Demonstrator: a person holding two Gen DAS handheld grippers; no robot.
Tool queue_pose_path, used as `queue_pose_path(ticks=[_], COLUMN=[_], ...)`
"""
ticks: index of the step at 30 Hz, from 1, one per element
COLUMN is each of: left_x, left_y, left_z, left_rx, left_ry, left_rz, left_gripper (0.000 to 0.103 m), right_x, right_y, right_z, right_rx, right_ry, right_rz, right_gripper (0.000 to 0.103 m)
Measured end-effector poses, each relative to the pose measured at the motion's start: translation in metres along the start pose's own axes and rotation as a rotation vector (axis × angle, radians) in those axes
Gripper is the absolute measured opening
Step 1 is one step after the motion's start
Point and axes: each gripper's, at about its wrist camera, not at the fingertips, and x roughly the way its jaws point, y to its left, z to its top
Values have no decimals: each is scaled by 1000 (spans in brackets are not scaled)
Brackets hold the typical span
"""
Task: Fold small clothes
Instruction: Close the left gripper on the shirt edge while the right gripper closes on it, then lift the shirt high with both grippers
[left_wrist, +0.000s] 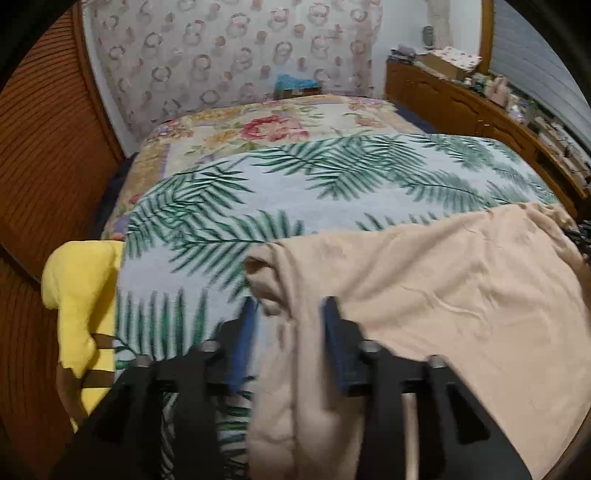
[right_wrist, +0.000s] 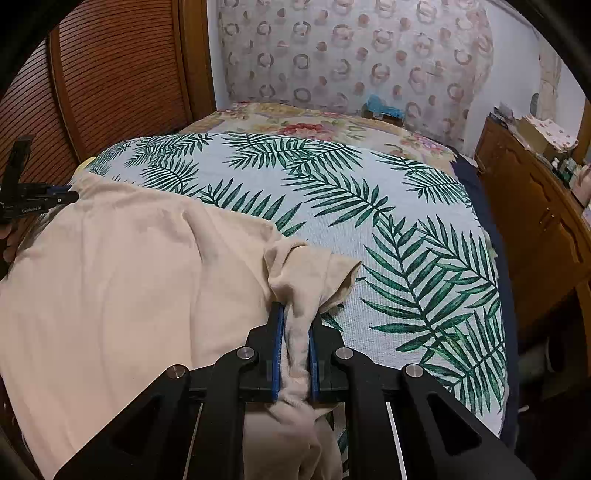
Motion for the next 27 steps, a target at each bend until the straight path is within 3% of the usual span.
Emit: queue_pose_path(ticks=[8,10,11,12,14,17,20,27], left_x=[16,15,14,12,9,-18,-58,-194], left_y=[21,17,15,15,12,2,-7,-21], left_z=[14,14,14,13,11,6,-2,-18], left_rx=[-63,-60,-52,-55,-55,-41,-46,-9], left_ry=[6,-1,-2,5,15,-53,-142,-406], left_rz=[-88,-98,-130,-151,-138,-97,-110,-122], left_gripper=[52,38,18,12,9,8,8,8], right_x=[-1,-2,-4,-6,-14,-33,-64,-176], right_y=[-2,-3,-2,-2,-1,-1,-1,14], right_z=[-3,-5,-6,-8,-10,-11,-12,-18], right_rx=[14,19,20,21,20,25,46,27], right_ry=[-15,-26,-36,-42,-76,-135,-216,-426], right_rz=[13,16,16,23,29,26,28,30], right_gripper=[12,12,12,11,11,11,11,11])
